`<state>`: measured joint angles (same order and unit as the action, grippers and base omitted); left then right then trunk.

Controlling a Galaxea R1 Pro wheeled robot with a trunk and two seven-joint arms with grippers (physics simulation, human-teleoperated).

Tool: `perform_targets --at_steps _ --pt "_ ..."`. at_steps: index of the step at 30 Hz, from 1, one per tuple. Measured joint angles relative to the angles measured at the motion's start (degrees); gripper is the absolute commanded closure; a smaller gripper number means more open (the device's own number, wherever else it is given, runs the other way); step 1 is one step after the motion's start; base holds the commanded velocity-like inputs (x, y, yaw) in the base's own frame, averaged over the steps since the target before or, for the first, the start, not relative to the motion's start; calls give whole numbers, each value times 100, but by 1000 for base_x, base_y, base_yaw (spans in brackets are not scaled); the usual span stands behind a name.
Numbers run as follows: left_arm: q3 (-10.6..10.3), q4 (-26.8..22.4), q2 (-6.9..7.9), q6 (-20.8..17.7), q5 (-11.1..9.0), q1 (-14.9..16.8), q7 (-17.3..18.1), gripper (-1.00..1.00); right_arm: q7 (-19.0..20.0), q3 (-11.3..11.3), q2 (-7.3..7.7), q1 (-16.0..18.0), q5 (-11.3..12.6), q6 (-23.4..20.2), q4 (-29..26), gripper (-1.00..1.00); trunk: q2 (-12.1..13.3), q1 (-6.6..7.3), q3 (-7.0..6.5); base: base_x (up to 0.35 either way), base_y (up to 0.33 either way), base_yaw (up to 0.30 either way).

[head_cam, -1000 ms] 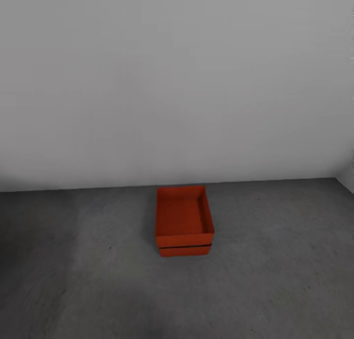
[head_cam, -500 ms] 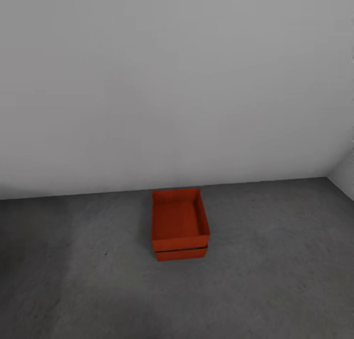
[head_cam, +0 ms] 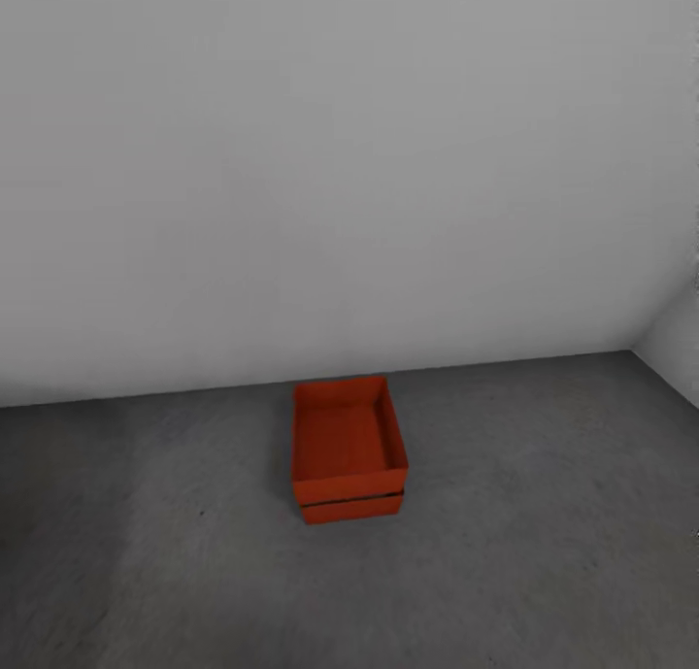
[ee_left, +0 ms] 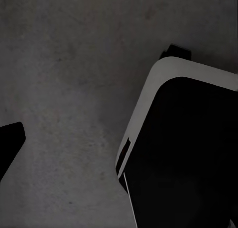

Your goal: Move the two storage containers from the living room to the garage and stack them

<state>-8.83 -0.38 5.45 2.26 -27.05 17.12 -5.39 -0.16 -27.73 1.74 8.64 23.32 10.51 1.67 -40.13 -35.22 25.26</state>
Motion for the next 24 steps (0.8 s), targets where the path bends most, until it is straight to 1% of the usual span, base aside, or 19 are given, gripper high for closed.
perform_targets --at_steps 8,24 --pt "0 1 0 0 0 4 0 -100 0 0 -9 -5 7 -7 5 -100 0 0 -73 0 0 -62" --pt "0 -1 0 0 0 1 0 -100 -5 0 -5 -6 12 -1 8 -100 0 0 -219 0 0 -4"
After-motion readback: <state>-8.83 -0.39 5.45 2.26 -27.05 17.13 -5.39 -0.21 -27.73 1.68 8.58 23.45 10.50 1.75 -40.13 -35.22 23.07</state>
